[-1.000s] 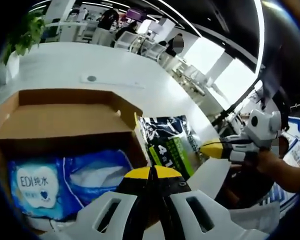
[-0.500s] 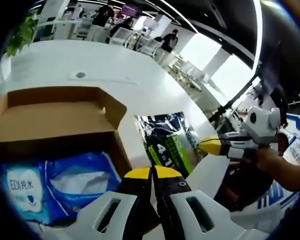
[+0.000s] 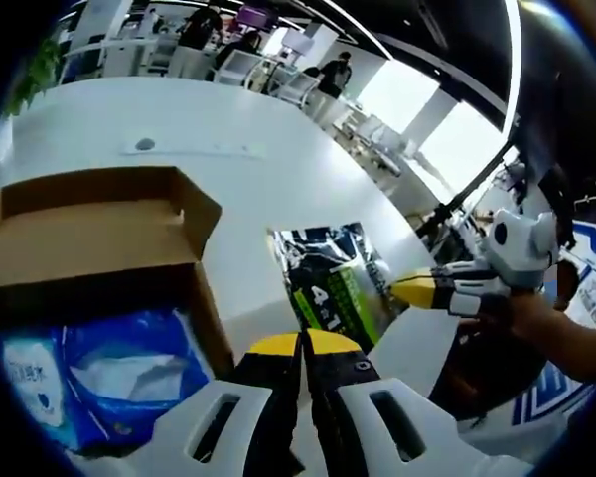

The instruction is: Operate the shoe box by opening the lid, removing the specified soft item, and placing it in the target area until the item is outside and the box remains undamaged.

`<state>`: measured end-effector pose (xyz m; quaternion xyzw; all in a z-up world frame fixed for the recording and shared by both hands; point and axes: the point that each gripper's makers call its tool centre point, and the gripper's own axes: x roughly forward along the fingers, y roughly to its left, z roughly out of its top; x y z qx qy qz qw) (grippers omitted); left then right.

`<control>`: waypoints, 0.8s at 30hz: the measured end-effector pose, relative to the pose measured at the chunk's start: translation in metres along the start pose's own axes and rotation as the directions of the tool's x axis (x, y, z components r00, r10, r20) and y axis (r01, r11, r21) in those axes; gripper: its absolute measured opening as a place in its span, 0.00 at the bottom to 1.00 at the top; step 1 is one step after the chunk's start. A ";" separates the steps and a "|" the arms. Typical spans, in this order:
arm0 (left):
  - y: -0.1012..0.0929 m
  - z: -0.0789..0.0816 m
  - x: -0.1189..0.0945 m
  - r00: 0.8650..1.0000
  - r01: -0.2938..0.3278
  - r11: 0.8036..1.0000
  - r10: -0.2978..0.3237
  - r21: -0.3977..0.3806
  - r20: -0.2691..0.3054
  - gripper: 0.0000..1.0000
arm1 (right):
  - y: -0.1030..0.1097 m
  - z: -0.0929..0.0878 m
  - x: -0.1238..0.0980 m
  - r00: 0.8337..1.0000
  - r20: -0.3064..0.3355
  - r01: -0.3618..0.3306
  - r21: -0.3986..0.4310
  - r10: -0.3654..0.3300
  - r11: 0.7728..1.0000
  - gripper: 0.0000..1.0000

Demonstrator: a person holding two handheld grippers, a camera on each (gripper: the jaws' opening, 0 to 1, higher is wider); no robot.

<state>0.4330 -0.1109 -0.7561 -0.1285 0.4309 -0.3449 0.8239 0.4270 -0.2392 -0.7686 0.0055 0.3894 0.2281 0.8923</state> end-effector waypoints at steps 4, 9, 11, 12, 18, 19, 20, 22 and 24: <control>-0.005 -0.001 0.007 1.000 -0.007 1.000 0.007 0.007 -0.007 0.00 | -0.009 -0.005 0.003 1.000 -0.006 0.005 0.010 -0.005 1.000 0.00; -0.006 -0.001 0.016 1.000 -0.025 1.000 0.025 0.019 -0.009 0.00 | -0.017 -0.007 0.006 1.000 -0.005 0.007 0.020 -0.007 1.000 0.00; -0.007 0.000 0.020 0.999 -0.032 0.999 0.033 0.033 -0.008 0.00 | -0.021 -0.008 0.008 1.000 -0.005 0.010 0.020 -0.010 1.000 0.00; -0.007 0.000 0.022 0.999 -0.034 0.999 0.034 0.039 -0.008 0.00 | -0.022 -0.009 0.008 1.000 -0.005 0.012 0.019 -0.012 1.000 0.00; -0.008 -0.003 0.033 0.998 -0.054 0.996 0.056 0.076 -0.022 0.00 | -0.031 -0.017 0.012 1.000 -0.013 0.017 0.029 -0.016 0.999 0.00; -0.008 -0.004 0.035 0.998 -0.060 0.994 0.062 0.091 -0.024 0.00 | -0.032 -0.018 0.013 1.000 -0.013 0.017 0.031 -0.017 0.999 0.00; -0.008 -0.004 0.037 0.998 -0.061 0.993 0.064 0.097 -0.027 0.00 | -0.034 -0.020 0.014 1.000 -0.016 0.018 0.035 -0.018 0.999 0.00; -0.008 -0.007 0.041 0.997 -0.067 0.991 0.072 0.114 -0.040 0.00 | -0.036 -0.022 0.015 1.000 -0.019 0.020 0.034 -0.019 0.999 0.00; -0.008 -0.010 0.045 0.996 -0.069 0.989 0.076 0.129 -0.050 0.00 | -0.039 -0.026 0.016 1.000 -0.022 0.021 0.042 -0.020 0.999 0.00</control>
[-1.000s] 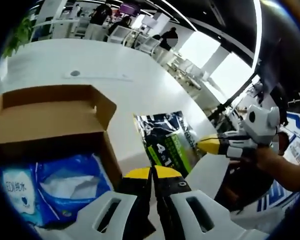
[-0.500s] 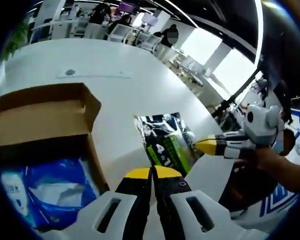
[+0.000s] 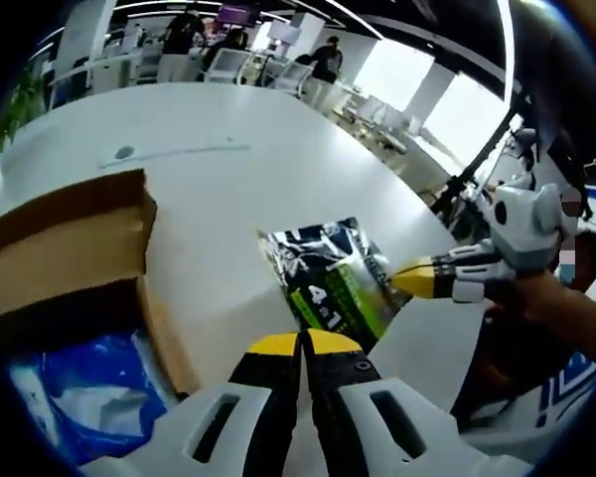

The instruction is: Operate the shoe box by opening the lid, removing the specified soft item, and placing it in the target area until the item is outside and the box remains undamaged.

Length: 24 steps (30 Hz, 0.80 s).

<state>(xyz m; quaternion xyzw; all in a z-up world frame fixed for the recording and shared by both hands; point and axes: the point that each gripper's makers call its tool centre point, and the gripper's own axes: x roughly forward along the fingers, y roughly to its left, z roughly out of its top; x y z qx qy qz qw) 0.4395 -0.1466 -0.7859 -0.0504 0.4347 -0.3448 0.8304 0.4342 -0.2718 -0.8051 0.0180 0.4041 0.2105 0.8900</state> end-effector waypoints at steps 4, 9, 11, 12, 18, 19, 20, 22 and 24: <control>-0.002 -0.003 0.006 1.000 -0.005 1.000 0.005 0.026 -0.015 0.00 | -0.006 -0.005 0.003 1.000 -0.004 0.003 0.011 -0.002 1.000 0.00; -0.002 -0.005 0.013 0.999 -0.015 0.998 0.017 0.053 -0.032 0.00 | -0.011 -0.009 0.007 1.000 -0.005 0.004 0.029 -0.004 1.000 0.00; -0.001 -0.005 0.016 0.999 -0.020 0.998 0.022 0.057 -0.034 0.00 | -0.013 -0.012 0.009 1.000 -0.006 0.006 0.032 -0.005 0.999 0.00; -0.001 -0.005 0.017 0.999 -0.022 0.998 0.025 0.059 -0.038 0.00 | -0.014 -0.013 0.010 1.000 -0.008 0.005 0.036 -0.005 0.999 0.00; 0.001 -0.012 0.025 0.996 -0.046 0.993 0.053 0.110 -0.065 0.00 | -0.018 -0.018 0.015 1.000 -0.011 0.002 0.055 -0.001 0.998 0.00; 0.002 -0.013 0.026 0.996 -0.052 0.991 0.060 0.121 -0.067 0.00 | -0.019 -0.019 0.015 1.000 -0.010 0.000 0.060 0.001 0.998 0.00; 0.002 -0.014 0.027 0.995 -0.057 0.990 0.067 0.133 -0.073 0.00 | -0.019 -0.019 0.016 1.000 -0.009 -0.001 0.063 0.002 0.998 0.00; 0.003 -0.016 0.030 0.993 -0.066 0.988 0.078 0.142 -0.083 0.00 | -0.020 -0.020 0.017 1.000 -0.009 -0.002 0.068 0.003 0.998 0.00; 0.005 -0.018 0.031 0.991 -0.076 0.985 0.092 0.154 -0.094 0.00 | -0.020 -0.021 0.018 1.000 -0.008 -0.003 0.071 0.004 0.998 0.00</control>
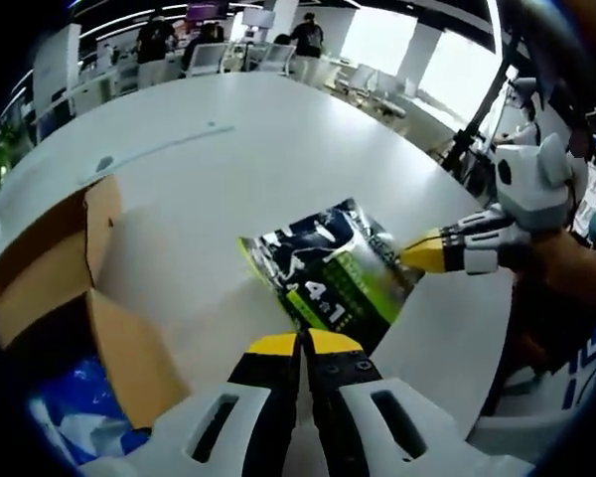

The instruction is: Operate the shoe box by opening the lid, removing the specified soft item, and placing it in the target area until the item is outside and the box remains undamaged.

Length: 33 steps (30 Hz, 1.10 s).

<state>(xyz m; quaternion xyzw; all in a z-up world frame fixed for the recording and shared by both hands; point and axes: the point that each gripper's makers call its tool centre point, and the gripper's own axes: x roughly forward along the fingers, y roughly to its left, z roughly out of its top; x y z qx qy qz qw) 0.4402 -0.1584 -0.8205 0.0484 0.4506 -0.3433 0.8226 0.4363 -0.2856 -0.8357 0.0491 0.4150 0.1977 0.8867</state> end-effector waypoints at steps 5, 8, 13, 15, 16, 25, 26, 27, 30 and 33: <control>0.004 -0.006 0.006 0.999 -0.038 0.999 0.039 0.028 -0.026 0.00 | 0.001 -0.004 0.003 1.000 0.003 -0.003 0.019 0.003 1.000 0.00; 0.008 -0.008 0.008 0.998 -0.054 0.998 0.055 0.037 -0.034 0.00 | 0.001 -0.006 0.006 1.000 0.006 -0.005 0.038 0.005 0.999 0.00; 0.012 -0.009 0.009 0.997 -0.068 0.996 0.071 0.056 -0.042 0.01 | 0.005 -0.006 0.008 1.000 0.017 -0.001 0.069 0.000 0.998 0.00; 0.014 -0.012 0.010 0.996 -0.072 0.995 0.075 0.067 -0.053 0.01 | 0.005 -0.007 0.008 1.000 0.016 0.001 0.078 -0.002 0.997 0.00; 0.014 -0.013 0.010 0.995 -0.071 0.995 0.075 0.074 -0.059 0.02 | 0.006 -0.008 0.008 1.000 0.017 0.003 0.082 -0.005 0.997 0.00; 0.016 -0.006 0.007 0.995 -0.094 0.979 0.101 0.183 -0.027 0.02 | -0.003 -0.007 0.005 0.998 0.036 0.052 0.134 -0.057 0.990 0.00; 0.016 -0.001 0.005 0.995 -0.098 0.977 0.101 0.187 -0.009 0.02 | -0.003 -0.007 0.004 0.997 0.035 0.057 0.139 -0.063 0.989 0.00; 0.016 0.002 0.003 0.995 -0.097 0.979 0.099 0.180 0.000 0.02 | -0.004 -0.008 0.005 0.997 0.035 0.058 0.140 -0.064 0.988 0.00; 0.016 0.013 -0.001 0.996 -0.085 0.986 0.081 0.141 0.036 0.03 | -0.003 -0.008 0.005 0.997 0.034 0.067 0.148 -0.073 0.987 0.00; 0.018 0.015 -0.003 0.996 -0.088 0.985 0.082 0.146 0.044 0.03 | -0.002 -0.008 0.006 0.997 0.034 0.065 0.163 -0.072 0.984 0.00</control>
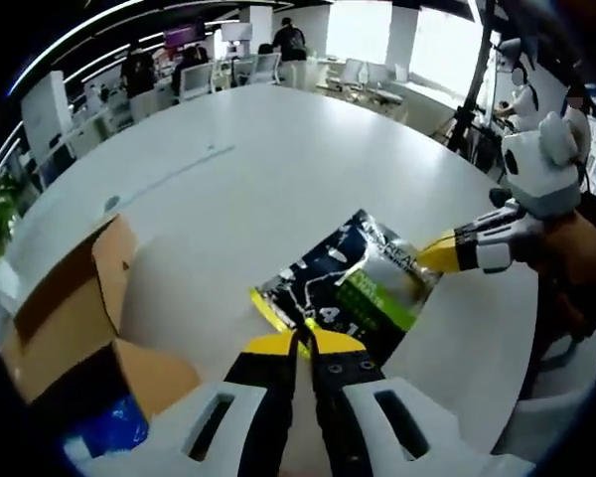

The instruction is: Operate the shoe box by opening the lid, removing the specified soft item, and placing it in the target area until the item is outside and the box remains undamaged.

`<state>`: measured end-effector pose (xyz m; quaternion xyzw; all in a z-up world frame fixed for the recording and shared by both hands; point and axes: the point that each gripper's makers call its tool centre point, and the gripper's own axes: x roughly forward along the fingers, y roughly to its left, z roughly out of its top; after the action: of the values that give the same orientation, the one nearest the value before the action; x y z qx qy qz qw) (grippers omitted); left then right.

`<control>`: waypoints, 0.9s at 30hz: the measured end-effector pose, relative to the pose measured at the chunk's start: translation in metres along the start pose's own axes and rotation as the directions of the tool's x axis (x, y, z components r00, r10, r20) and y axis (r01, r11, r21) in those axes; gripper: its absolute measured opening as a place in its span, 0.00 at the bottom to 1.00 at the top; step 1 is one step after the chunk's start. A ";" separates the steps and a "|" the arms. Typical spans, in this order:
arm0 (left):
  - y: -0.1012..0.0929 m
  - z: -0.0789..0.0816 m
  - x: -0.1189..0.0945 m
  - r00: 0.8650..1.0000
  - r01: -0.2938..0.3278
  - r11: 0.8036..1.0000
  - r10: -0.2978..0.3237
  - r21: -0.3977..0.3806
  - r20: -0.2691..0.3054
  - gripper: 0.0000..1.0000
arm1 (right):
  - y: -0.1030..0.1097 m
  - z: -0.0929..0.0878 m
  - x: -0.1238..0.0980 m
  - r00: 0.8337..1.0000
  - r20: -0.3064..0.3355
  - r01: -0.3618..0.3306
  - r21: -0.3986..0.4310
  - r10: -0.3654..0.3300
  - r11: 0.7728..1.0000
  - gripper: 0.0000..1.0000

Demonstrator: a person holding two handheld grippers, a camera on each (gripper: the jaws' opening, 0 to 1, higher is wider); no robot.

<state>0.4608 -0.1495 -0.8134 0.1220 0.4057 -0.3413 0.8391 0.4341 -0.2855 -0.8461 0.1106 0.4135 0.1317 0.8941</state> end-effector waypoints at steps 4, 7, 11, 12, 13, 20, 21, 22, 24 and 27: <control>0.003 -0.004 -0.002 1.000 0.000 1.000 0.000 -0.005 -0.017 0.03 | 0.003 0.000 0.000 1.000 -0.001 0.002 0.015 -0.002 1.000 0.00; 0.005 -0.002 -0.006 1.000 0.000 1.000 0.000 -0.007 -0.015 0.04 | 0.005 0.001 0.004 1.000 -0.002 -0.004 0.022 0.004 1.000 0.00; 0.006 0.003 -0.010 1.000 0.005 1.000 -0.005 -0.020 0.001 0.05 | 0.010 0.003 0.006 1.000 -0.003 -0.012 0.015 0.012 1.000 0.00; 0.007 0.004 -0.012 1.000 0.006 1.000 -0.006 -0.025 0.003 0.06 | 0.011 0.004 0.007 1.000 -0.003 -0.013 0.014 0.013 1.000 0.00; 0.007 0.005 -0.013 1.000 0.007 1.000 -0.007 -0.027 0.006 0.06 | 0.011 0.004 0.007 1.000 -0.004 -0.013 0.014 0.013 1.000 0.00; 0.013 0.012 -0.023 0.999 0.007 0.999 -0.006 -0.044 0.032 0.10 | 0.021 0.004 0.012 1.000 -0.009 -0.023 0.011 0.023 1.000 0.00; 0.013 0.013 -0.024 0.999 0.008 0.999 -0.006 -0.045 0.034 0.10 | 0.021 0.004 0.014 1.000 -0.009 -0.024 0.010 0.024 1.000 0.00; 0.013 0.013 -0.026 0.999 0.010 0.999 -0.008 -0.045 0.036 0.10 | 0.022 0.004 0.014 1.000 -0.010 -0.025 0.011 0.025 1.000 0.00; 0.015 0.014 -0.028 0.999 0.012 0.999 -0.010 -0.049 0.042 0.11 | 0.025 0.004 0.016 1.000 -0.010 -0.027 0.010 0.027 1.000 0.00; 0.018 0.015 -0.032 0.999 0.010 0.998 -0.008 -0.056 0.047 0.11 | 0.027 0.006 0.018 1.000 -0.008 -0.026 0.016 0.026 1.000 0.00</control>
<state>0.4679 -0.1288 -0.7807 0.0886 0.3961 -0.3363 0.8498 0.4456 -0.2547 -0.8469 0.1225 0.4169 0.1403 0.8896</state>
